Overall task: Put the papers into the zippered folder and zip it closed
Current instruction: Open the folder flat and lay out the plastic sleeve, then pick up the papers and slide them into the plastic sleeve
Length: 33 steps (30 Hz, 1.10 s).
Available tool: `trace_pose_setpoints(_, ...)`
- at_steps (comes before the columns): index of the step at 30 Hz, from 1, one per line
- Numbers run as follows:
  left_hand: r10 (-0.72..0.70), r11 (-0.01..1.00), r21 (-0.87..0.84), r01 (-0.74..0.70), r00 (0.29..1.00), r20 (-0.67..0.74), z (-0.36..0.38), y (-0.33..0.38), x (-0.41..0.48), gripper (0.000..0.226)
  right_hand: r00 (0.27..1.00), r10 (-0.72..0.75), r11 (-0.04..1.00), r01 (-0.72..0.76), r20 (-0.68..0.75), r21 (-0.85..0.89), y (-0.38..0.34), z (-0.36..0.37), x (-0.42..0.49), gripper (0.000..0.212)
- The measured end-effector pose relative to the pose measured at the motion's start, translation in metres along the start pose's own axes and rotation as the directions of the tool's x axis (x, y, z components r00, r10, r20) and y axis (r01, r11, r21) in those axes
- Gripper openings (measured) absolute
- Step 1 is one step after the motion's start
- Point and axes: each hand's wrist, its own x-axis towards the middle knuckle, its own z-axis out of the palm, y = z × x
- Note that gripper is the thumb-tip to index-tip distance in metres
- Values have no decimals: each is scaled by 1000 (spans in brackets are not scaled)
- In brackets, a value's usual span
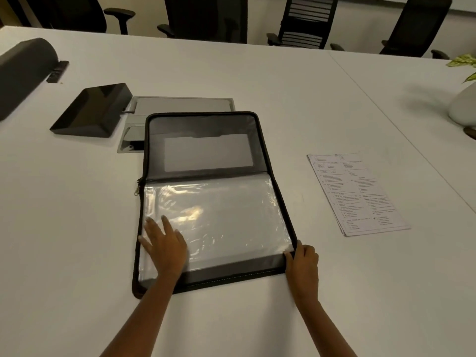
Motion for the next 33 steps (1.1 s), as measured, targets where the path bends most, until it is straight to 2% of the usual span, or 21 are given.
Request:
trace_pose_setpoints(6,138,989,39,-140,989,44,30,38,-49,54,997,-60,998,60,42,8,9,1,-9,47)
trace_pose_setpoints(10,214,974,51,-221,970,114,44,62,-63,55,993,-112,991,107,49,84,22,-8,0,36)
trace_pose_setpoints(16,388,921,-101,-377,912,134,56,125,-87,53,993,-115,993,115,-34,26,61,-40,43,35)
trace_pose_setpoints(20,495,848,-301,-436,855,157,66,179,-103,50,995,-72,997,72,-72,-8,86,-62,78,35)
trace_pose_setpoints(23,510,815,-441,-376,827,238,75,215,-117,48,996,-46,998,43,-80,-38,102,-75,99,34)
trace_pose_setpoints(27,442,809,-560,-178,813,379,88,256,-130,45,996,-76,994,72,-54,-78,112,-85,118,37)
trace_pose_setpoints(30,365,819,-573,-22,791,491,100,284,-133,45,997,-70,996,68,-28,-62,116,-88,126,39)
trace_pose_setpoints(33,308,838,-542,61,767,563,111,308,-132,46,998,-40,999,40,-48,-4,121,-91,132,38)
